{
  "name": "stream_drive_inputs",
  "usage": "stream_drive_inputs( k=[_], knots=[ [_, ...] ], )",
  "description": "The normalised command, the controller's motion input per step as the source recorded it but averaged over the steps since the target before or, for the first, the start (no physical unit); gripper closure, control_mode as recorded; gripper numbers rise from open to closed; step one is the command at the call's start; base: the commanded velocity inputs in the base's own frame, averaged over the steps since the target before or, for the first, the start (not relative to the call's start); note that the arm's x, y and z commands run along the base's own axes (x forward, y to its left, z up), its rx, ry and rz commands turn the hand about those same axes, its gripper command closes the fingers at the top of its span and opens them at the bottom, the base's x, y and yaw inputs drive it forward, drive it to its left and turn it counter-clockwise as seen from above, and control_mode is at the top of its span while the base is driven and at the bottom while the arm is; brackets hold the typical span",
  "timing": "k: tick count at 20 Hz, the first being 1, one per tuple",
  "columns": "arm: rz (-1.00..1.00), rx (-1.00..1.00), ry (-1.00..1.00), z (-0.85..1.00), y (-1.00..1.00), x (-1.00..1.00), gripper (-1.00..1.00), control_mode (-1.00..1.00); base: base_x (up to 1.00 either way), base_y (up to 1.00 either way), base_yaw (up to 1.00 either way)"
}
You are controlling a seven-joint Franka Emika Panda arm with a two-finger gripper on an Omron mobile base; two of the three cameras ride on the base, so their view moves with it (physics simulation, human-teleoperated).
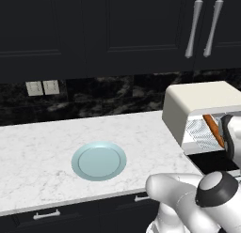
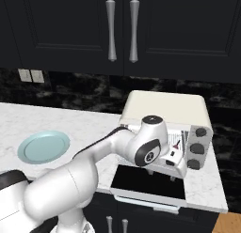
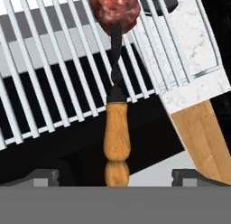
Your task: Pick up the kebab skewer and baguette bread, and place them inside the toaster oven. Close the toaster oven door and start by setting the timer.
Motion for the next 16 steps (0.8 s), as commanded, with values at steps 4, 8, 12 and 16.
stream_drive_inputs(
  k=[4, 8, 12, 16],
  knots=[
    [0.01, 0.02, 0.11, -0.17, 0.00, 0.00, -1.00, -1.00, 0.00, 0.00, 0.00],
    [0.00, 0.05, 0.03, 0.00, 0.04, -0.02, -1.00, -1.00, 0.00, 0.00, 0.00],
    [0.00, 0.03, 0.00, 0.00, 0.00, -0.41, -1.00, -1.00, 0.00, 0.00, 0.00],
    [0.00, 0.00, -0.01, 0.00, 0.17, -0.78, -1.00, -1.00, 0.00, 0.00, 0.00]
  ],
)
